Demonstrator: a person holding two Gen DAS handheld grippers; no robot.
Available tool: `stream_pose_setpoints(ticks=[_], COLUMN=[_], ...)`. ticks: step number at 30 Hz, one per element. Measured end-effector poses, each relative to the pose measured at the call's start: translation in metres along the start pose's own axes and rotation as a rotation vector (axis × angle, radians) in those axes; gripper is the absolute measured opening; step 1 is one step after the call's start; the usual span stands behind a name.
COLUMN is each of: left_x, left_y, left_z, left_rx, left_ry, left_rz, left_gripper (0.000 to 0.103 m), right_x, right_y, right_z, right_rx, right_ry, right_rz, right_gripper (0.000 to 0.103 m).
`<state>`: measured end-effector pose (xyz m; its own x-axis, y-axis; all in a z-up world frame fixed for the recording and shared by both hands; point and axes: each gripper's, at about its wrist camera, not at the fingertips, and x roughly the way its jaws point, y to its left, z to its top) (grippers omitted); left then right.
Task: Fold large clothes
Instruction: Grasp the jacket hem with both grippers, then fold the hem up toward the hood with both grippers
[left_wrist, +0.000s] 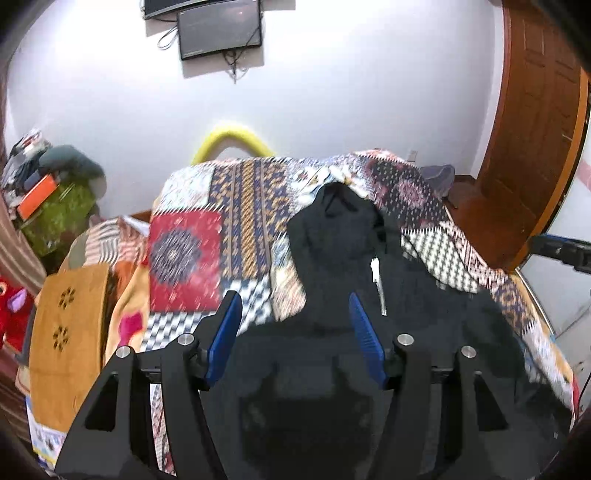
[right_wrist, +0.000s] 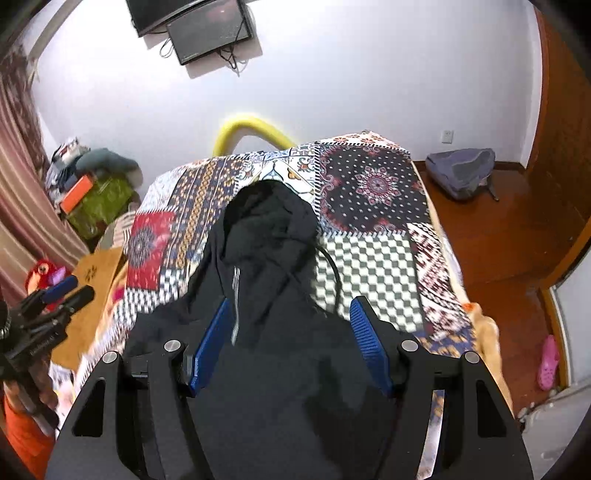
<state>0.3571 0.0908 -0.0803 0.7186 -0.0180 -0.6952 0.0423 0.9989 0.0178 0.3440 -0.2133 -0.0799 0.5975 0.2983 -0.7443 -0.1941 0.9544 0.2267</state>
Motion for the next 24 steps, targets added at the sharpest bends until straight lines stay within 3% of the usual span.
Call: stream_pose_setpoints(ticks=[7, 15, 20, 23, 24], left_x=[0.066, 0.160, 0.219, 0.251, 0.260], left_y=[-0.017, -0.025, -0.019, -0.019, -0.018], left_z=[0.042, 0.052, 0.045, 0.038, 0.034], left_rx=[-0.001, -0.051, -0.136, -0.149, -0.160], left_ry=[0.025, 0.110, 0.196, 0.252, 0.267], left_rz=[-0.041, -0.091, -0.161, -0.138, -0.143], left_gripper=[0.060, 0.059, 0.047, 0.039, 0.038], right_x=[0.056, 0.152, 0.217, 0.238, 0.243], right_y=[0.004, -0.003, -0.027, -0.037, -0.038], right_z=[0.024, 0.035, 0.031, 0.024, 0.022], right_rx=[0.035, 0.079, 0.200, 0.232, 0.229], right_ry=[0.008, 0.095, 0.192, 0.221, 0.234], right_rz=[0.028, 0.020, -0.012, -0.035, -0.030], right_gripper=[0.063, 0.063, 0.063, 0.054, 0.045])
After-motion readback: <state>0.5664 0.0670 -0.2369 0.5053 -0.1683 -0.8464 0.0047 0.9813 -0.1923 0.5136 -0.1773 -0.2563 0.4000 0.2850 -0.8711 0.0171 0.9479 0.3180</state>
